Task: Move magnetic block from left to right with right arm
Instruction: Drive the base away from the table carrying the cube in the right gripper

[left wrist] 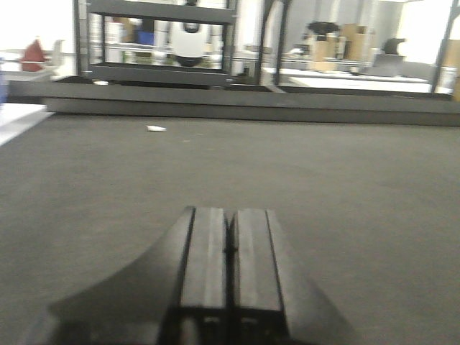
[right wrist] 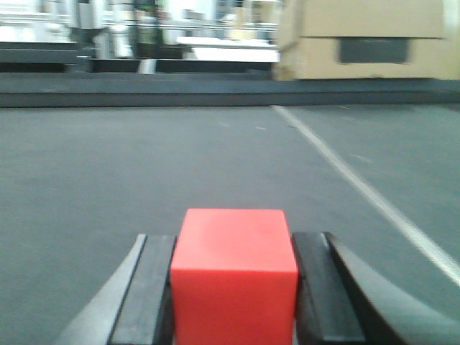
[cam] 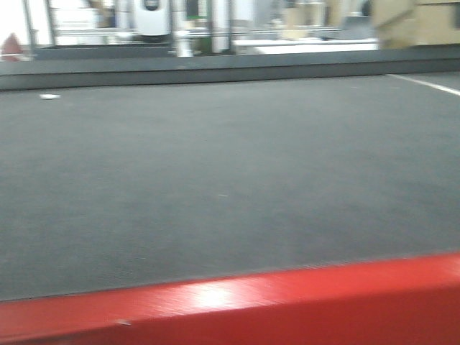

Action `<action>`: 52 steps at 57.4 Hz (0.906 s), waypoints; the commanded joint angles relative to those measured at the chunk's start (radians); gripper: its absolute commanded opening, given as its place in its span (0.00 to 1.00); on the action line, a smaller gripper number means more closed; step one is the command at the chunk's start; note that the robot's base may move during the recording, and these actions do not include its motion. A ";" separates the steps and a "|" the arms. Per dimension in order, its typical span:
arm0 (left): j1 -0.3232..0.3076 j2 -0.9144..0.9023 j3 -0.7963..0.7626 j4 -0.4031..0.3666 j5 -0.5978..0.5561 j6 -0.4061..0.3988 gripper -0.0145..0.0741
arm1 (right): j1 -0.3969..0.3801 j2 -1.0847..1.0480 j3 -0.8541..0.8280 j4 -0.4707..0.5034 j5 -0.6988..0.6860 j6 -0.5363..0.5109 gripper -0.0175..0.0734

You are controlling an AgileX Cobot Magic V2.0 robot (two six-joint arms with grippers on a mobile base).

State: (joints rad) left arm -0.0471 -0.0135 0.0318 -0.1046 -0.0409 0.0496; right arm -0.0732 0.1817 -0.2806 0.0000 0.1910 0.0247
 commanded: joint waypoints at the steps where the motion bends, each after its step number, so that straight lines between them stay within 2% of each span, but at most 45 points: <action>1: -0.006 -0.013 0.001 -0.005 -0.091 0.002 0.02 | -0.007 0.011 -0.030 -0.017 -0.087 -0.005 0.47; 52: -0.006 -0.013 0.001 -0.005 -0.091 0.002 0.02 | -0.007 0.011 -0.030 -0.017 -0.084 -0.005 0.47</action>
State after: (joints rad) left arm -0.0471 -0.0135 0.0318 -0.1046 -0.0409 0.0496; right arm -0.0732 0.1817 -0.2806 0.0000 0.1929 0.0247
